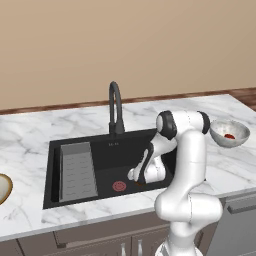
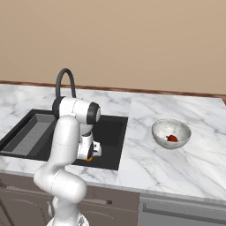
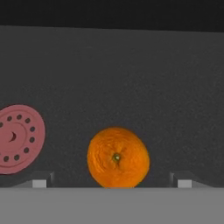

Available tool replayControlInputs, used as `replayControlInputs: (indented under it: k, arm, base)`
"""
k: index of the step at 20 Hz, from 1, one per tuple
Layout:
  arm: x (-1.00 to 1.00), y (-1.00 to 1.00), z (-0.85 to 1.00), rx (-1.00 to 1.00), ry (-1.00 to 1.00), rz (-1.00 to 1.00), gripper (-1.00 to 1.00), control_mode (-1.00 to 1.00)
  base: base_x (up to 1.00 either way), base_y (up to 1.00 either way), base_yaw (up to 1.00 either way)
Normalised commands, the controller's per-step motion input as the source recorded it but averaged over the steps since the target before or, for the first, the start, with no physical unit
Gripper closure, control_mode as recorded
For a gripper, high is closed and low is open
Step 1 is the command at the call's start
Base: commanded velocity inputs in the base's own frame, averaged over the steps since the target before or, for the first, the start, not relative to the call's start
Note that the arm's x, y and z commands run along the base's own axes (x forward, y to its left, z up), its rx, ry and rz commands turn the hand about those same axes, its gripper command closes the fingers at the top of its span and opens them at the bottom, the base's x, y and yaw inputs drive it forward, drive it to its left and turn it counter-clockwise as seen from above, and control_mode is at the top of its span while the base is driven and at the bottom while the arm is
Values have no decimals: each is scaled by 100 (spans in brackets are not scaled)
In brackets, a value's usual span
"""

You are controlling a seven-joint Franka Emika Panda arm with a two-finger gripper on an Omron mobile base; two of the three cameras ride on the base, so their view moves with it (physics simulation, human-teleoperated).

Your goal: Pick the bell peppers from the cabinet and place them in one bowl. Pick the tangerine from the sink and place it in the other bowl.

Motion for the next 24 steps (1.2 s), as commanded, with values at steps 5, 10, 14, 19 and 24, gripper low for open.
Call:
replayControlInputs:
  k: [5,10,14,19,24]
  arm:
    - [10,0,-4,0,0,0,-100,-100]
    - [5,0,-5,0,0,0,-100,-100]
    - [0,0,-19,0,0,0,-100,-100]
    - [1,0,-19,0,0,0,-100,-100]
    - [10,0,-12,0,0,0,-100,-100]
  base:
    - [0,0,0]
    - [0,0,0]
    - [0,0,0]
    - [0,0,0]
    - [0,0,0]
